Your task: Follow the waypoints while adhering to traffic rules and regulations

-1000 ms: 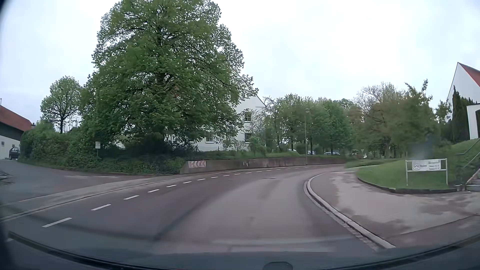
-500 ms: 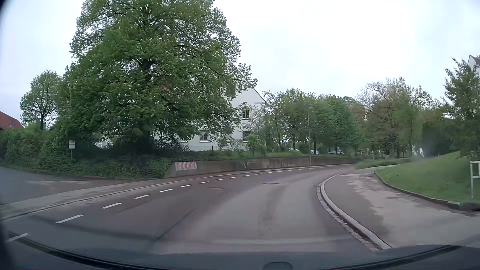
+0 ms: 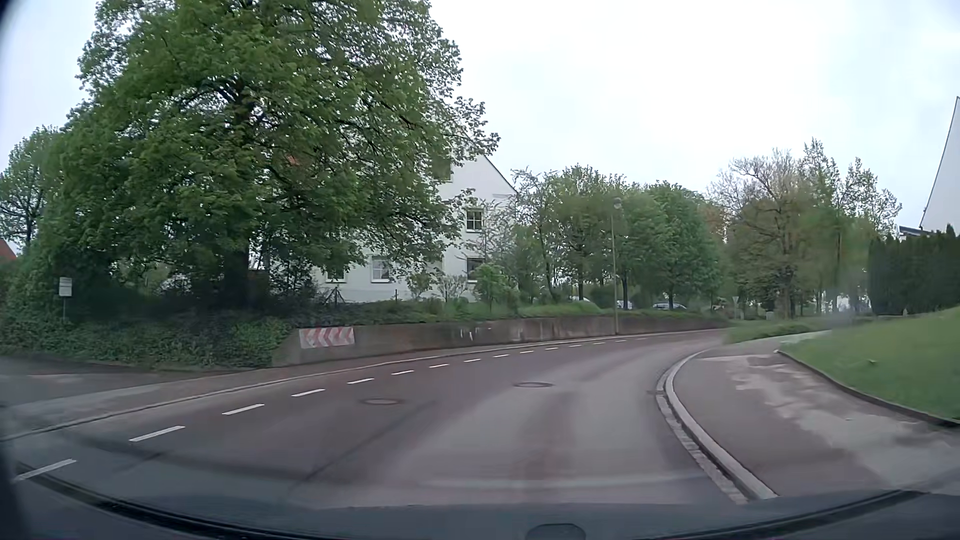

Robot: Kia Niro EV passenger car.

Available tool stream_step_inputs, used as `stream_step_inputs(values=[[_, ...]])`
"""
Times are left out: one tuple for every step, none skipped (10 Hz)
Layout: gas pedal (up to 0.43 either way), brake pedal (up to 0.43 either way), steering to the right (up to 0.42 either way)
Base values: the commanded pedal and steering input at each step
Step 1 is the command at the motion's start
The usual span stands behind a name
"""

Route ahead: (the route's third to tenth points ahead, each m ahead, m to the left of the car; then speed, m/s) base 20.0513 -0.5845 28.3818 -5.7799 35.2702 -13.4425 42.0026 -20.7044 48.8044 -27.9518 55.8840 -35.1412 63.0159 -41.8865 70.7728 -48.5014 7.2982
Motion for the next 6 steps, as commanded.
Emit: stream_step_inputs(values=[[0.209, 0.0, 0.063], [0.209, 0.0, 0.067], [0.209, 0.0, 0.072], [0.209, 0.0, 0.077], [0.209, 0.0, 0.081], [0.209, 0.0, 0.088]])
